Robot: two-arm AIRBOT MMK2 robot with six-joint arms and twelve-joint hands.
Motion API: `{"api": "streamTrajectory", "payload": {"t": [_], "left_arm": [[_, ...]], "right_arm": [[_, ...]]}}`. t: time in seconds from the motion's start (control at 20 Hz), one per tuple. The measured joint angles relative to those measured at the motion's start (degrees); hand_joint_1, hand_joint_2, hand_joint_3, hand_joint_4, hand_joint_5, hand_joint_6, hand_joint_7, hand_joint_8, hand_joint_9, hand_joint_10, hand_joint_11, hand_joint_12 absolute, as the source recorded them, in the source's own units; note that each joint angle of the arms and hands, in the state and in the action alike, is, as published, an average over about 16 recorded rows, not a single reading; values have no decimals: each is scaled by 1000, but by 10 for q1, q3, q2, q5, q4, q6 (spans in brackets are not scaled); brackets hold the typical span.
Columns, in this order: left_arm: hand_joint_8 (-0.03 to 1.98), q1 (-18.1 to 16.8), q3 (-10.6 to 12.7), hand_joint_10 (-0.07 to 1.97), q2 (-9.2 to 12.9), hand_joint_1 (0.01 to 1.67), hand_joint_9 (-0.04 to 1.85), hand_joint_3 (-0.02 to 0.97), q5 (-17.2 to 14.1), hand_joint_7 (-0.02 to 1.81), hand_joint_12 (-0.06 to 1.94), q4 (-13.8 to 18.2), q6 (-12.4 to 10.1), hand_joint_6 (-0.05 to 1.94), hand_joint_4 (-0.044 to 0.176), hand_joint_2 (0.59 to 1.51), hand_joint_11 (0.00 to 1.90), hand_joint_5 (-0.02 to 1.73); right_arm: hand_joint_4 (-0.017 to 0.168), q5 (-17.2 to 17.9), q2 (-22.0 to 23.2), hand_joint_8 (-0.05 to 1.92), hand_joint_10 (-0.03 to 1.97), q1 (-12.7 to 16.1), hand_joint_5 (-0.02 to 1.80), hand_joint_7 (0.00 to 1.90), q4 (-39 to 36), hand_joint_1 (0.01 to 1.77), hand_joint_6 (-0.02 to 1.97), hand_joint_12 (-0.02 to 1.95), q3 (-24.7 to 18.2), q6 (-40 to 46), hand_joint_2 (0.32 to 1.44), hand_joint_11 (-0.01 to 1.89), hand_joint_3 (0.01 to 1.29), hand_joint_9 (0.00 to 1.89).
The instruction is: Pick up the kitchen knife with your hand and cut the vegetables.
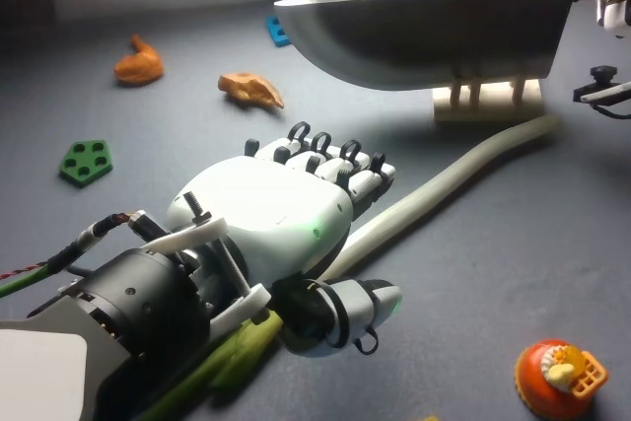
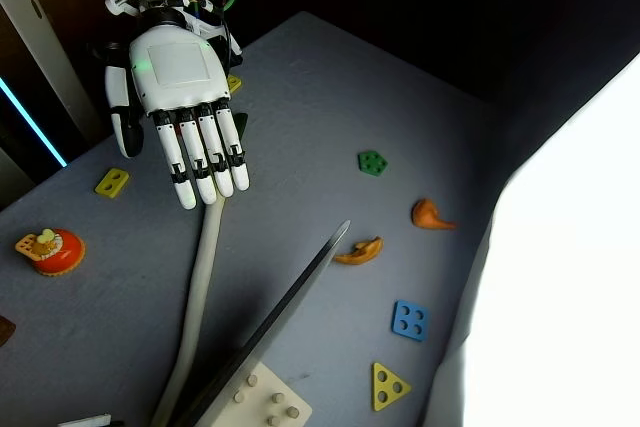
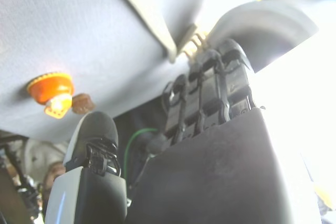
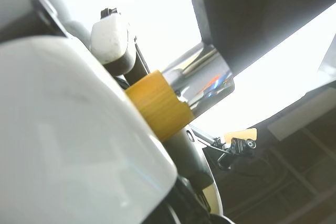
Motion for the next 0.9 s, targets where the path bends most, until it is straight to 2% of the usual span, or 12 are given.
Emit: {"api": "streamTrajectory", "payload": {"t": [0.35, 0.7, 0.75, 0.9], "left_arm": [[10, -4, 0, 8, 0, 289, 89, 13, -1, 79, 185, 0, 1, 21, 2, 1328, 18, 88], [9, -9, 0, 8, 0, 276, 83, 13, -2, 74, 164, 0, 1, 21, 2, 1328, 18, 79], [9, -9, 0, 9, 0, 273, 81, 13, -2, 73, 162, 0, 1, 21, 2, 1328, 18, 76], [10, -11, 0, 9, 0, 264, 77, 13, -2, 71, 155, -1, 1, 21, 2, 1328, 18, 71]], "right_arm": [[167, -5, -19, 1890, 1829, -9, 1309, 1550, -1, 1567, 1897, 1851, 30, 22, 591, 1612, 1085, 1599], [167, 1, -21, 1896, 1834, -20, 1295, 1545, -4, 1556, 1897, 1851, 38, 32, 617, 1612, 1042, 1596], [162, 2, -21, 1897, 1837, -21, 1280, 1540, -4, 1542, 1897, 1852, 38, 33, 624, 1611, 1036, 1593], [129, 5, -21, 1899, 1855, -25, 1190, 1479, -6, 1473, 1884, 1864, 39, 34, 646, 1574, 1033, 1542]]}}
